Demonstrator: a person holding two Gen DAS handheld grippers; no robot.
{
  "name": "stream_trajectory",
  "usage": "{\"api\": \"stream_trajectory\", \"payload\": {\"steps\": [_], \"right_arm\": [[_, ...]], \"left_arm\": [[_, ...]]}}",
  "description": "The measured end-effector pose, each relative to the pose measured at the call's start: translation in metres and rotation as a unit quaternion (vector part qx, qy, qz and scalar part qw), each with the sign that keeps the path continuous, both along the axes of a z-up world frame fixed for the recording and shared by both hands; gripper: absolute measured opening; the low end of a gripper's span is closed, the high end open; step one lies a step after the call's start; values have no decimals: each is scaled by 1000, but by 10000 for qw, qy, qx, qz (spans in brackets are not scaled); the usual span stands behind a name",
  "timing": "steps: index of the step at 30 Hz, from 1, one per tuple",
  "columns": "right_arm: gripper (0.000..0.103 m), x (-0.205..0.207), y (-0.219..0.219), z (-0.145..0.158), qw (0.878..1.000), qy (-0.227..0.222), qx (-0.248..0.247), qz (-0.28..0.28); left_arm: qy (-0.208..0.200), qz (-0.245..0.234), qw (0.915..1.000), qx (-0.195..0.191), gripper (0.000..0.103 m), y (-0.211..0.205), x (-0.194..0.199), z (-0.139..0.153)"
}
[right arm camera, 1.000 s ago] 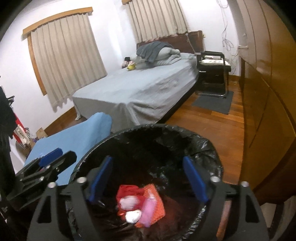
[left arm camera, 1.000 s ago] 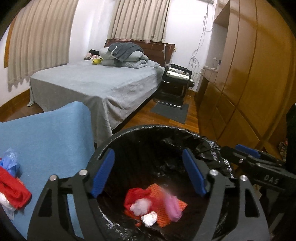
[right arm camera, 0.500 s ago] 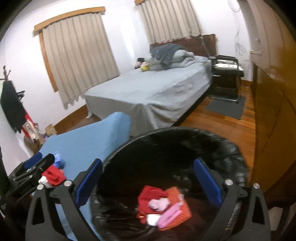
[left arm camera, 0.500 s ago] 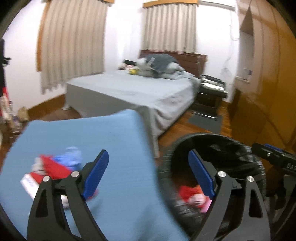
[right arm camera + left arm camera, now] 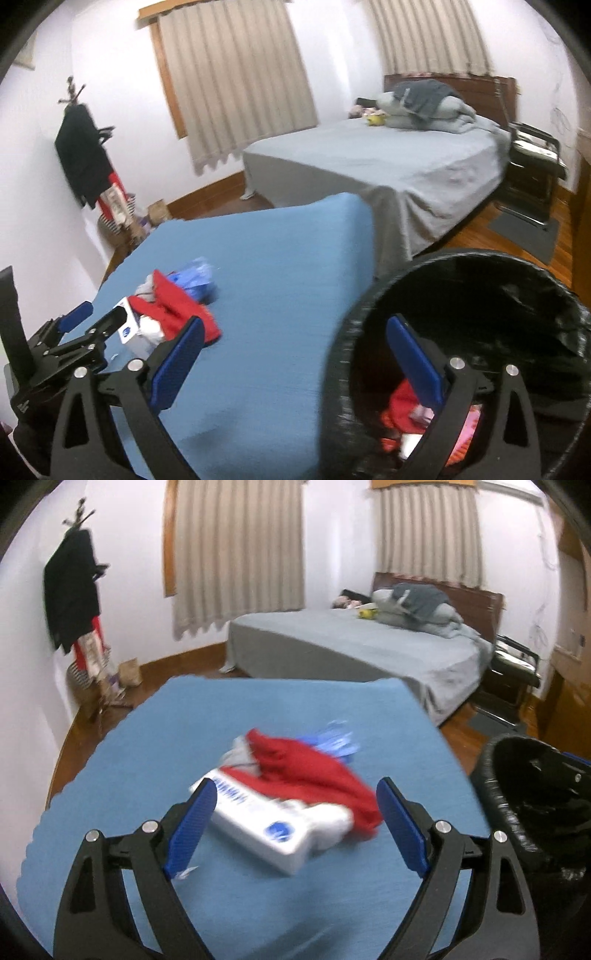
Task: Collect trash
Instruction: 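Move both tools back over the mat toward the white alcohol pads box, then grasp the white alcohol pads box with the left tool while the right tool grasps a red cloth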
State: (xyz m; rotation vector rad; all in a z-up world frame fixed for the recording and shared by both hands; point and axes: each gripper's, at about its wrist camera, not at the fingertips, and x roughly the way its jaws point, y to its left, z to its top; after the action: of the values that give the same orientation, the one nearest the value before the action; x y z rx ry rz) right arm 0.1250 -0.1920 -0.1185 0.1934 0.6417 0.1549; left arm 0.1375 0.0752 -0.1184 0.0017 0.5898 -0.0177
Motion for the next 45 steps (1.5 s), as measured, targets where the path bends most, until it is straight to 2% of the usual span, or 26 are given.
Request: {"api": "stream_trajectory", "payload": {"steps": [7,16,24,31,36,41,43,45], "right_arm": [[97,8,35,-8,9994,105,-138,291],[97,13,47,-15,9987,251,-247,362],[97,19,51,-19,9985,308,-259,363],[97,23,51,-25,9983,358,-239,388],[97,30,56,-29,9982,401,-236,391],[97,34,61,-27,9981,361,-257,425],[97,37,62,-27,9981,351,-249,433],[97,39,65,-28,9979,356,-247,471]], "left_arm": [[317,144,9992,-221,85,27,-2,-24],[679,247,9966,-384,85,37,4,-45],[708,312,9967,-232,85,51,0,-40],[704,651,9954,-63,85,87,-11,-33],[640,613,9953,-381,85,86,-5,-25],[748,722,9940,-347,85,73,19,-37],[788,782,9933,-323,82,72,26,-42],[880,795,9924,-336,72,74,31,-47]]}}
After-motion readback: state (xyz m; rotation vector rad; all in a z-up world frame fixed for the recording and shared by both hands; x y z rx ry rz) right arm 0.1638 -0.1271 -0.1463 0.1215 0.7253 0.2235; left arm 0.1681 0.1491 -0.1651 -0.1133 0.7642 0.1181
